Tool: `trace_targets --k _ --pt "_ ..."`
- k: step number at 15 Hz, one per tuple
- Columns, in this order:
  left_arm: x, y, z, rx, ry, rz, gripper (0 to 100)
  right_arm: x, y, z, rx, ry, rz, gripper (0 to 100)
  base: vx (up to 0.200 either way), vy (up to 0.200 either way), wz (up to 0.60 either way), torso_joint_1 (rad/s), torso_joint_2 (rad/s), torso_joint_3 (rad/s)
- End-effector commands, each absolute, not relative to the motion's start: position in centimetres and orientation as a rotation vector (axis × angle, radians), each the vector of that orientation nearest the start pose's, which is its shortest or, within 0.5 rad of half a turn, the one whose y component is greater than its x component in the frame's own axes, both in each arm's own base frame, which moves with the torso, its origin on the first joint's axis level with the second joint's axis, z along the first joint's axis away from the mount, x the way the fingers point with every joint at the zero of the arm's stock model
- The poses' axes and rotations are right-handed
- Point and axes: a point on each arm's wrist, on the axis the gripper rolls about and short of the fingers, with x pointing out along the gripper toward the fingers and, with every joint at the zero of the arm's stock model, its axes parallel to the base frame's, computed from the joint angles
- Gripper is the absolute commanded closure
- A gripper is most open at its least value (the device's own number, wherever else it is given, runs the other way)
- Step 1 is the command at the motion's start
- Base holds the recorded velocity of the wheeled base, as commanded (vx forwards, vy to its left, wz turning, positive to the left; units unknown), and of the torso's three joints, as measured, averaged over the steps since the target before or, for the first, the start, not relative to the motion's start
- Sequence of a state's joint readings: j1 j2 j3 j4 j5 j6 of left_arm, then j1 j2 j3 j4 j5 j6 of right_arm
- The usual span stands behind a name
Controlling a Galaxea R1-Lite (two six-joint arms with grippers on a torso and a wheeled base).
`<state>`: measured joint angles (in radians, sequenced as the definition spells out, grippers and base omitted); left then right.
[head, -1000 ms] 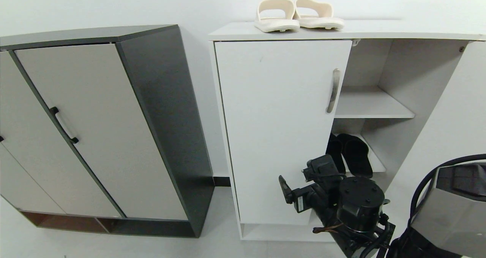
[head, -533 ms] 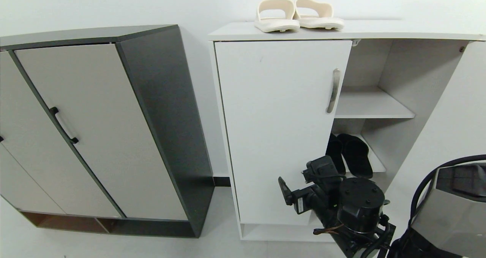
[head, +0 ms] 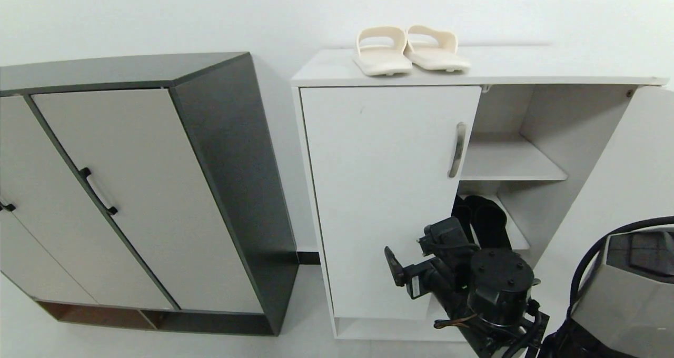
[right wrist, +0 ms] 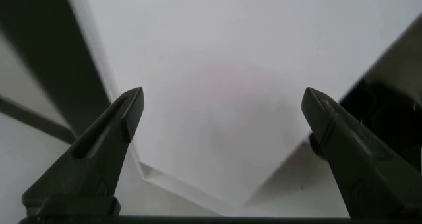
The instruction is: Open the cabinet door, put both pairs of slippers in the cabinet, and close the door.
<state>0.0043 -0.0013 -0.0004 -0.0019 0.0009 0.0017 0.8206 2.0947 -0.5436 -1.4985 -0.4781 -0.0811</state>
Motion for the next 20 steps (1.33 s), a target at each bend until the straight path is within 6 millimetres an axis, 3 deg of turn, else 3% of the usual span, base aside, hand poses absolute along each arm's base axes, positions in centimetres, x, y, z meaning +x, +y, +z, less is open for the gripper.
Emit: trace_targets --k 1,20 --pt "-2.28 -0.01 7.56 0.002 -0.002 0.006 100 23.21 23.31 8.09 -0.114 0.030 0.342 0 0.000 0.000 0.00 0.080 -0.51 -0.349" --pt "-2.28 -0.01 7.56 0.002 -0.002 0.006 100 23.31 23.35 7.95 -0.121 0.031 0.341 0 0.000 0.000 0.00 0.166 -0.49 -0.322"
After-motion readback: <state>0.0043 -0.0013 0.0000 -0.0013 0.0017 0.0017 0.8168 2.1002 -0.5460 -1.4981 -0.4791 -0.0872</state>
